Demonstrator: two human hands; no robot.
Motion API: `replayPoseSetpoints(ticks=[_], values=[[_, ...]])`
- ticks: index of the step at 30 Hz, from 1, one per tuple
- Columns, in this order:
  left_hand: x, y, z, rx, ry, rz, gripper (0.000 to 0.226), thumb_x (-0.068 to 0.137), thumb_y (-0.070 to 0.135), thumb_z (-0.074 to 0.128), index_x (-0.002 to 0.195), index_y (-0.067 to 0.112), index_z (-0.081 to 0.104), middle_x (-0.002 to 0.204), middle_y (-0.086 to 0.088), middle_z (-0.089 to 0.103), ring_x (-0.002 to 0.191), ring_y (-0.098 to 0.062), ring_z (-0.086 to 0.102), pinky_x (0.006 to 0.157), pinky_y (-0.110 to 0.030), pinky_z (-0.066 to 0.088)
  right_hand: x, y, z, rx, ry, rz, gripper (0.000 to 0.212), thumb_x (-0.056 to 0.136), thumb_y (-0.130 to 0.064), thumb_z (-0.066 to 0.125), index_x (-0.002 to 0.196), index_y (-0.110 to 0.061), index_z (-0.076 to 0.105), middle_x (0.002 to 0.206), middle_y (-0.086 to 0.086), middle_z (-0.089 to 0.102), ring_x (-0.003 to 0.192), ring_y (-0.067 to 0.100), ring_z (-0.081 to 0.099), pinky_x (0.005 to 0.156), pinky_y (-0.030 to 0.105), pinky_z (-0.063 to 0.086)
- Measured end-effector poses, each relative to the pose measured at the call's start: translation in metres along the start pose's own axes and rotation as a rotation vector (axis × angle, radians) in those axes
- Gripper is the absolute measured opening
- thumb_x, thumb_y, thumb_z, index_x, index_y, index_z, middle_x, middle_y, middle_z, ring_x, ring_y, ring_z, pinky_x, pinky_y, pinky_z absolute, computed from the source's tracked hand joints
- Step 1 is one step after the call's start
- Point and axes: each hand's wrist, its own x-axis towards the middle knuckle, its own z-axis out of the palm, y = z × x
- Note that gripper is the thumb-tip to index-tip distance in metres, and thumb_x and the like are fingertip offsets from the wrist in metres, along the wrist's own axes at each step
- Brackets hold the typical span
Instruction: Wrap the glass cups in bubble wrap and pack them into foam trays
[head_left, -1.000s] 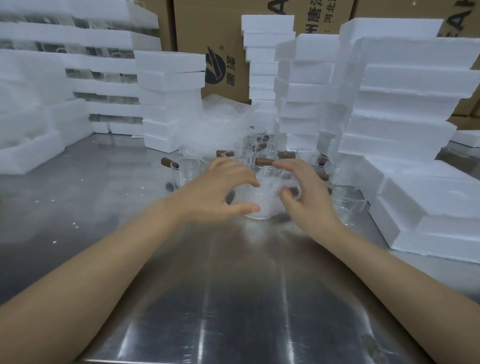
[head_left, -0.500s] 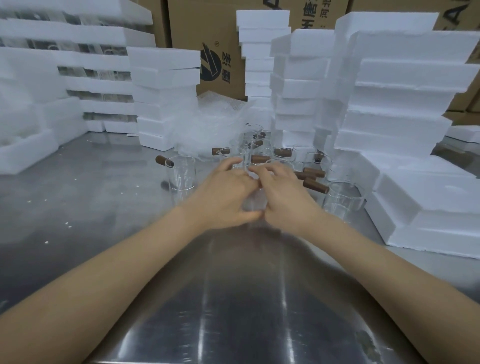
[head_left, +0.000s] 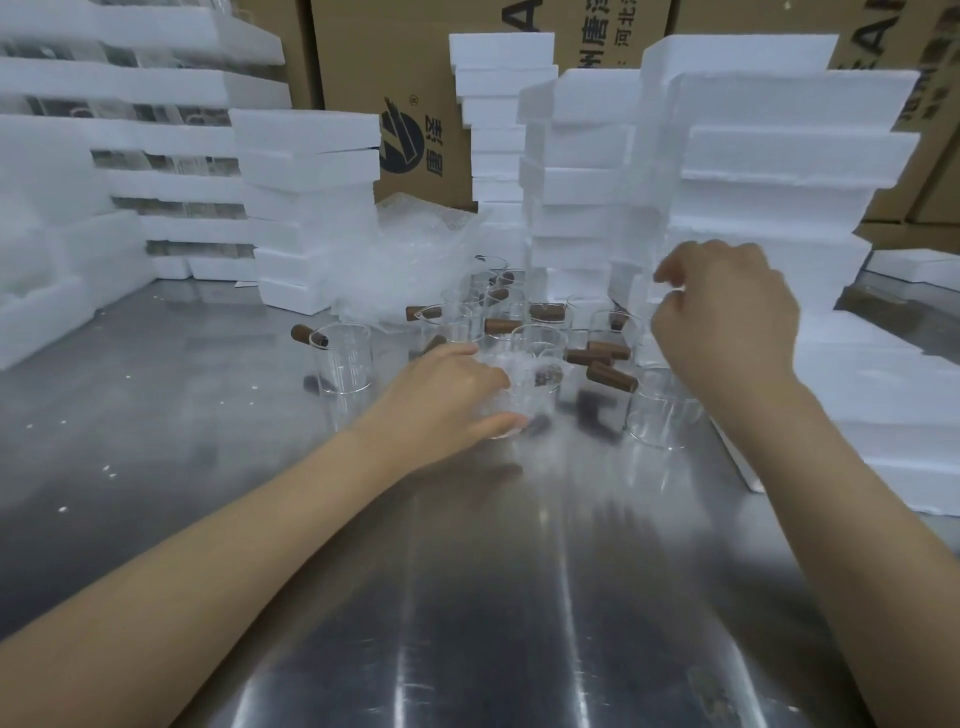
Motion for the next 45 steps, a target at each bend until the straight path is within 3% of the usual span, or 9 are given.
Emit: replayPoseSetpoints(ticks=[4,8,18,25,29,31,36,41,45], values=[[0.008,0.000,-0.002,0.071,-0.094,-0.060,0.076,0.073,0.080,0.033,0.093,0.018,0.073,0.077,-0.003,0.068,0.104,-0.027,0.059,0.084,-0.037,0.048,0.002,0.027,0.004,-0.200,-0.273,0.185,0.023,0.083,-0.009,0.049,0.105,-0.003,0.054,0.114,0.021,0.052,0.110,0.041,0.044,0.088,0.043,0.035],[0.012,0.008,0.001,0.196,-0.026,-0.041,0.070,0.077,0.078,0.037,0.067,0.014,0.065,0.053,0.002,0.044,0.084,-0.027,0.057,0.068,-0.028,0.036,0.002,0.037,0.011,-0.202,-0.393,0.275,0.009,0.080,-0.008,0.052,0.084,-0.007,0.043,0.089,0.013,0.047,0.105,0.037,0.047,0.087,0.039,0.033],[-0.004,0.012,0.011,0.112,0.043,0.044,0.047,0.089,0.058,0.051,0.096,0.012,0.058,0.097,0.001,0.051,0.091,-0.020,0.051,0.100,-0.033,0.027,0.006,0.046,0.010,-0.196,-0.224,0.224,0.029,0.077,-0.003,0.053,0.104,-0.009,0.064,0.083,0.012,0.061,0.080,0.030,0.047,0.097,0.041,0.031],[0.003,0.012,0.008,0.101,0.030,-0.025,0.044,0.091,0.056,0.052,0.098,0.013,0.060,0.073,0.000,0.061,0.080,-0.022,0.060,0.104,-0.029,0.020,0.006,0.041,0.004,-0.196,-0.288,0.207,0.030,0.085,-0.010,0.053,0.114,-0.010,0.061,0.099,0.016,0.063,0.105,0.036,0.052,0.101,0.043,0.031],[0.007,0.011,0.009,0.089,0.000,-0.061,0.045,0.089,0.059,0.052,0.096,0.016,0.062,0.053,0.013,0.035,0.073,-0.020,0.061,0.108,-0.027,0.016,0.011,0.047,-0.015,-0.231,-0.322,0.226,0.038,0.090,-0.033,0.056,0.121,-0.011,0.056,0.118,0.015,0.059,0.115,0.038,0.047,0.081,0.039,0.035],[0.010,0.010,0.009,0.092,-0.009,-0.064,0.047,0.087,0.062,0.052,0.091,0.016,0.061,0.050,0.014,0.031,0.071,-0.018,0.061,0.111,-0.027,0.013,0.011,0.053,-0.025,-0.262,-0.451,0.299,0.057,0.085,-0.042,0.066,0.129,-0.009,0.049,0.130,0.018,0.046,0.121,0.041,0.041,0.090,0.042,0.040],[0.014,0.011,0.005,0.161,-0.025,-0.061,0.056,0.085,0.066,0.050,0.091,0.014,0.070,0.064,-0.001,0.066,0.084,-0.018,0.066,0.118,-0.029,0.007,0.005,0.061,-0.031,-0.269,-0.700,0.367,0.085,0.066,-0.035,0.087,0.130,-0.004,0.040,0.127,0.021,0.036,0.115,0.045,0.045,0.097,0.050,0.042],[0.014,0.011,0.005,0.176,-0.052,-0.046,0.045,0.092,0.057,0.047,0.073,0.018,0.058,0.055,0.006,0.051,0.088,-0.019,0.064,0.118,-0.029,0.009,0.010,0.077,-0.038,-0.140,-0.620,0.365,0.082,0.062,-0.029,0.089,0.129,-0.007,0.048,0.122,0.016,0.053,0.111,0.035,0.050,0.093,0.043,0.045],[0.016,0.009,0.007,0.232,-0.050,0.018,0.048,0.099,0.046,0.041,0.092,0.008,0.071,0.077,-0.007,0.072,0.088,-0.022,0.066,0.115,-0.024,0.007,0.019,0.094,-0.045,0.019,-0.471,0.383,0.071,0.058,-0.024,0.091,0.119,-0.009,0.058,0.119,0.016,0.058,0.112,0.036,0.053,0.096,0.047,0.045]])
